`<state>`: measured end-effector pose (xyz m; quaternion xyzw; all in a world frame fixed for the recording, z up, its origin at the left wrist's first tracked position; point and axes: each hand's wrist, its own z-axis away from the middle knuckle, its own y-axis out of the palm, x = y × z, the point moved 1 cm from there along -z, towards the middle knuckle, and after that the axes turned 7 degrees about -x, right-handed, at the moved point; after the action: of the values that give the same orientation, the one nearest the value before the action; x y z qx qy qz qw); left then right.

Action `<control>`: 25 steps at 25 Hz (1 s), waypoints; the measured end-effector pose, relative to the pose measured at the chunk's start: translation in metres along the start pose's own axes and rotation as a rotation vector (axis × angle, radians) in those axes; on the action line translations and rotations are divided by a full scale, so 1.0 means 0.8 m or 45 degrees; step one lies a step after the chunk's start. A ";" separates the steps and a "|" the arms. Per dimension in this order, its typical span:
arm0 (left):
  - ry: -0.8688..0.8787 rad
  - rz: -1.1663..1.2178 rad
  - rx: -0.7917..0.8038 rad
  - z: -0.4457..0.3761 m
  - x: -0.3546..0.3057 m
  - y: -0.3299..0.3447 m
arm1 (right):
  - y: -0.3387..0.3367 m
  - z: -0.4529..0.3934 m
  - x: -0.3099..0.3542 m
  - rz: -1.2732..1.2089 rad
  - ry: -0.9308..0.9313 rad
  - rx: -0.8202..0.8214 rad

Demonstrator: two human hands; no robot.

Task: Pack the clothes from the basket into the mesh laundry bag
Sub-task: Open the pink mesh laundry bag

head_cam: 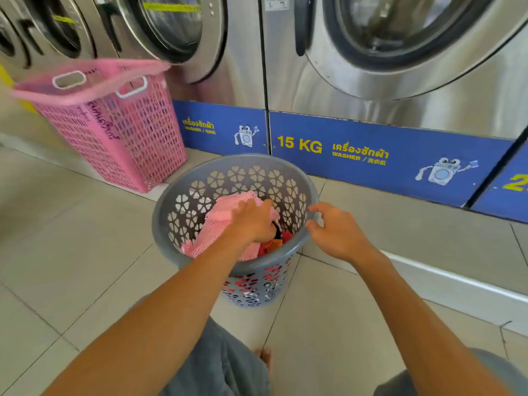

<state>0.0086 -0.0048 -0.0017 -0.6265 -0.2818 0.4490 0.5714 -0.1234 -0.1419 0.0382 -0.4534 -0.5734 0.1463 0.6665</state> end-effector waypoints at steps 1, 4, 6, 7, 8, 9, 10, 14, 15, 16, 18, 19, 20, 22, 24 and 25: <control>-0.165 -0.131 0.106 -0.002 0.016 0.010 | 0.005 -0.003 0.002 -0.014 -0.011 0.020; -0.494 -0.134 0.322 -0.005 0.062 0.037 | 0.009 -0.005 0.000 -0.002 -0.022 0.060; -0.451 -0.042 0.331 -0.009 0.071 0.044 | 0.004 -0.009 -0.007 0.002 -0.014 0.050; -0.384 -0.019 0.244 -0.013 0.074 0.044 | 0.001 -0.011 -0.011 -0.002 -0.021 0.030; -0.338 -0.023 0.126 -0.014 0.071 0.038 | -0.004 -0.010 -0.013 0.004 -0.024 0.011; -0.327 -0.014 0.031 -0.017 0.069 0.033 | -0.007 -0.009 -0.017 0.013 -0.019 0.011; -0.346 0.008 -0.040 -0.015 0.064 0.021 | -0.010 -0.007 -0.018 0.023 -0.006 0.014; -0.407 0.234 -0.291 -0.013 0.042 -0.027 | -0.021 0.001 -0.019 -0.015 0.025 0.008; -0.375 0.323 -0.376 -0.011 0.034 -0.040 | -0.024 0.002 -0.020 -0.036 0.032 -0.001; -0.337 0.441 -0.480 -0.006 0.024 -0.055 | -0.028 0.005 -0.019 -0.054 0.038 -0.006; -0.244 0.762 -0.675 0.010 -0.001 -0.083 | -0.035 0.009 -0.018 -0.091 0.040 -0.034; -0.189 0.938 -0.740 0.021 -0.016 -0.095 | -0.038 0.010 -0.019 -0.120 0.049 -0.063; -0.137 1.127 -0.768 0.028 -0.032 -0.105 | -0.041 0.011 -0.019 -0.182 0.070 -0.094; -0.081 1.599 -0.666 0.042 -0.063 -0.117 | -0.052 0.017 -0.018 -0.419 0.144 -0.146; -0.054 2.045 -0.375 0.056 -0.095 -0.121 | -0.068 0.023 -0.018 -0.671 0.213 -0.174; -0.024 2.163 -0.227 0.062 -0.108 -0.118 | -0.076 0.025 -0.021 -0.760 0.241 -0.194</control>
<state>-0.0584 -0.0388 0.1134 -0.6641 0.2446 0.7064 -0.0130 -0.1662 -0.1785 0.0727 -0.3252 -0.6260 -0.1418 0.6944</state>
